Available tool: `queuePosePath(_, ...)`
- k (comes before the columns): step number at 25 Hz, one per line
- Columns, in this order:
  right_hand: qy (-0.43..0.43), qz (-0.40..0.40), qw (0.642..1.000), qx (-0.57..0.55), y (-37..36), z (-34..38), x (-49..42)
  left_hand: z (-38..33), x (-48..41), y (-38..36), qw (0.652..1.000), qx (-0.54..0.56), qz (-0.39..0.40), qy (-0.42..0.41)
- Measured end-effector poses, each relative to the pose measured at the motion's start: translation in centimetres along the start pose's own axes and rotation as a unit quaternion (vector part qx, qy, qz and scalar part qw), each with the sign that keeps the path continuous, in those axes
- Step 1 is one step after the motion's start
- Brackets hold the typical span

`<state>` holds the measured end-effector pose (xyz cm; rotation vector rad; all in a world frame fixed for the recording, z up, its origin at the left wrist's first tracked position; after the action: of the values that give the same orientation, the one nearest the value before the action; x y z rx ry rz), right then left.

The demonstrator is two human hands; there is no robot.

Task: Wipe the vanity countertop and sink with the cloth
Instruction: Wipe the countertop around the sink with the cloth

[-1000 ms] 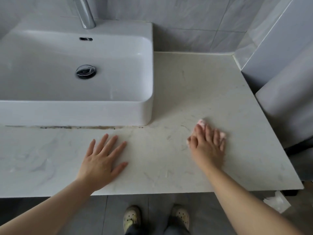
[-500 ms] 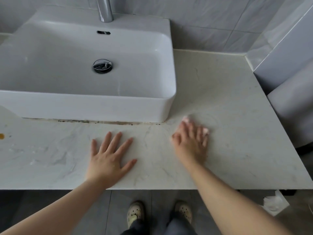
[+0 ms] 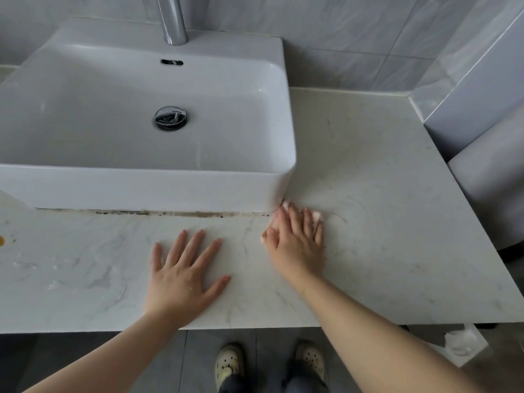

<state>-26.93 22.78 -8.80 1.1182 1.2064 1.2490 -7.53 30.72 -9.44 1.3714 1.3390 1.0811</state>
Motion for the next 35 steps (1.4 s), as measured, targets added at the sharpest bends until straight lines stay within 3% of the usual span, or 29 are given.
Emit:
queuePosePath(3, 0.197, 0.014, 0.980, 0.010, 0.4, 3.0, 7.1, 0.0, 0.0, 0.1, 1.000, 0.004, -0.004, -0.003)
queuePosePath(5, 0.274, 0.015, 0.960, 0.053, 0.3, 1.5, 7.4, -0.1, 0.0, 0.1, 1.000, 0.000, -0.002, -0.004)
queuePosePath(6, 0.252, 0.004, 0.965, 0.076, 0.2, 0.2, 5.6, 0.0, 0.0, 0.1, 1.000, -0.001, -0.002, -0.004)
queuePosePath(9, 0.008, 0.016, 0.999, 0.033, 0.3, -4.3, -0.1, 0.0, 0.0, 0.1, 1.000, -0.005, -0.001, -0.004)
queuePosePath(10, -0.032, 0.011, 0.999, 0.016, 0.5, -3.8, 0.4, -0.1, 0.0, 0.1, 1.000, -0.005, 0.000, -0.003)
queuePosePath(11, -0.021, 0.001, 1.000, 0.013, 0.6, -2.5, 2.0, -0.1, 0.0, 0.1, 1.000, -0.003, 0.001, -0.002)
queuePosePath(14, 0.172, 0.037, 0.984, 0.026, 0.3, 0.8, 10.2, -0.1, 0.0, 0.2, 1.000, 0.001, 0.003, -0.003)
queuePosePath(15, 0.196, 0.046, 0.979, 0.040, 0.3, -0.1, 11.0, -0.1, 0.0, 0.1, 1.000, -0.002, 0.003, -0.005)
queuePosePath(17, 0.125, 0.028, 0.989, 0.076, 0.2, -4.2, 8.8, -0.1, 0.0, 0.1, 1.000, -0.006, 0.003, -0.005)
queuePosePath(19, -0.028, 0.022, 0.997, 0.063, 0.4, -8.3, 5.3, 0.0, -0.1, 0.0, 1.000, -0.007, 0.005, -0.006)
queuePosePath(21, -0.137, 0.027, 0.990, 0.035, 0.3, -8.4, 3.3, 0.0, 0.0, 0.0, 1.000, -0.005, 0.001, -0.002)
queuePosePath(22, -0.139, 0.031, 0.989, 0.035, 0.2, -6.4, 3.1, 0.1, 0.0, 0.1, 1.000, -0.002, -0.002, 0.002)
queuePosePath(24, -0.002, 0.011, 1.000, 0.029, -0.1, 0.2, 4.4, 0.2, -0.2, 0.1, 1.000, 0.009, -0.009, 0.010)
queuePosePath(26, 0.183, 0.020, 0.982, 0.039, -0.5, 4.3, 7.1, 0.2, -0.1, 0.1, 1.000, 0.010, -0.015, 0.013)
queuePosePath(27, 0.226, 0.029, 0.972, 0.057, -0.5, 3.7, 7.1, 0.2, -0.1, 0.1, 1.000, 0.010, -0.017, 0.014)
queuePosePath(29, 0.168, 0.052, 0.982, 0.063, -0.1, -1.6, 4.5, 0.1, -0.1, 0.1, 1.000, 0.007, -0.011, 0.014)
queuePosePath(31, -0.012, 0.031, 0.998, 0.054, 0.6, -8.1, 1.7, 0.0, -0.1, 0.2, 1.000, -0.001, -0.009, 0.013)
queuePosePath(33, -0.138, 0.023, 0.990, 0.038, 0.6, -9.6, 0.0, 0.0, -0.1, 0.2, 1.000, -0.003, -0.011, 0.017)
queuePosePath(35, -0.115, 0.020, 0.993, -0.003, 0.1, -4.7, -1.1, 0.0, 0.0, 0.2, 1.000, 0.000, -0.010, 0.019)
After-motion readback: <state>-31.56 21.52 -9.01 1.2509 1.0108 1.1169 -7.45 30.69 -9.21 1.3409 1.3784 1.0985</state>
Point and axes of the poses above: each hand's wrist, its own x-axis away from the middle knuckle, its own y-axis out of the back of the hand, z = x × y, the point moved 7 cm from there along -x, towards the middle knuckle, and after that the axes turned 7 degrees about x, right-handed, at the moved point
